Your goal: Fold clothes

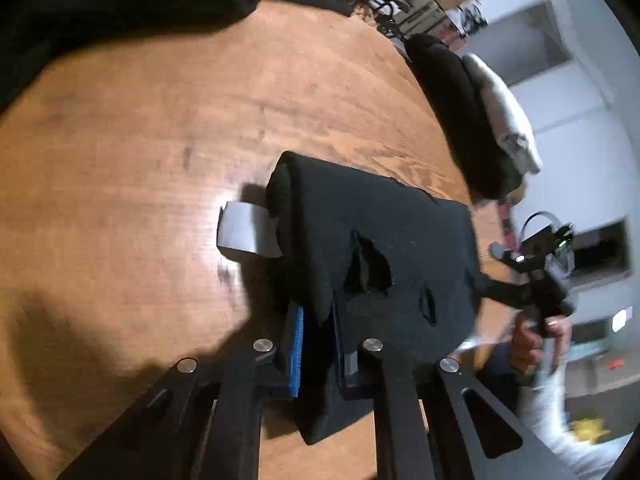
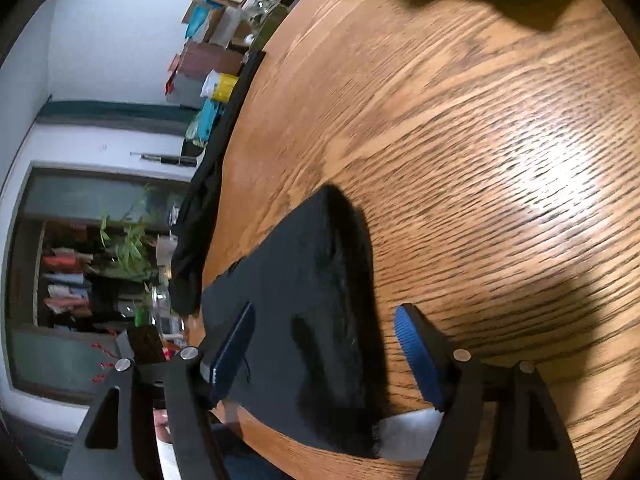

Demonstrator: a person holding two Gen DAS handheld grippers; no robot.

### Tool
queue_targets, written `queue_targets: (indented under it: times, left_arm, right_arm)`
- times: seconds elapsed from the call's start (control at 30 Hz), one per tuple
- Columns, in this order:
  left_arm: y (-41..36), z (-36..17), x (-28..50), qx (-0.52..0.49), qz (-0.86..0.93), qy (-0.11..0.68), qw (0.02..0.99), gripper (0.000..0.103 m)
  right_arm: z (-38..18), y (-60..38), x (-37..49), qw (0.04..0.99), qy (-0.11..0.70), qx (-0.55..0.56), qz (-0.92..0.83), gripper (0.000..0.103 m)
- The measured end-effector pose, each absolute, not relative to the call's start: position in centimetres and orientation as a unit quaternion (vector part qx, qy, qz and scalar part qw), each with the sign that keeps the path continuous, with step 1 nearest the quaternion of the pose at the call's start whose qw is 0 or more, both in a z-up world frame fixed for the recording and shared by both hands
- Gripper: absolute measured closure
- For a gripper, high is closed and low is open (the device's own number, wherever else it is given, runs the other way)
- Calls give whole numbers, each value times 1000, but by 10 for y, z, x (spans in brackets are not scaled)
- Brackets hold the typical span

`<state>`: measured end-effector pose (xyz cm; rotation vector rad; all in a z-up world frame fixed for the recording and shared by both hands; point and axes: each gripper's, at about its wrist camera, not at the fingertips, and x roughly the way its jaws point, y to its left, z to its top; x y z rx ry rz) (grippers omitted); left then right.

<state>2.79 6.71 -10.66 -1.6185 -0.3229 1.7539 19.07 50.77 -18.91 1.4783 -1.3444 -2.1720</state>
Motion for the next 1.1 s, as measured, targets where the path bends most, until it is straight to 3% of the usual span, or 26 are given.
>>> queue_targets:
  times: [0.17,0.33,0.47,0.53,0.57,0.63,0.73,0.8,0.87,1.1]
  left_arm:
    - [47,-100,31,-633,686,-161,320,64]
    - [43,-93,55,-623,696,-183,308,58]
    - [55,-97,71,-627,700,-156,305,57]
    - [54,-94,73,-622,704,-157,306,57]
    - [54,-92,74,-620,705,-158,306,60]
    - [53,-89,76,-615,709,-160,306,66]
    - [49,-85,81,-609,710,-169,312,65]
    - [45,-86,85,-606,713,-176,307,61]
    - [47,-87,87,-609,716,-162,300,55]
    - [53,-96,91,-623,696,-166,317,55]
  right_arm:
    - [-179,510,200,82,-418,509,-748,26]
    - [-170,501,233,102,-395,513,-756,35]
    - [-173,477,238,114,-354,542,-753,51]
    - [-171,464,229,112,-318,554,-761,64]
    - [-169,459,224,111,-303,559,-763,75]
    - [-163,453,220,108,-278,565,-770,82]
    - [-156,455,226,103,-258,566,-776,79]
    - [-157,462,234,104,-267,566,-773,59]
    - [-158,467,241,100,-277,565,-771,58]
    - [-173,467,236,79,-303,575,-755,61]
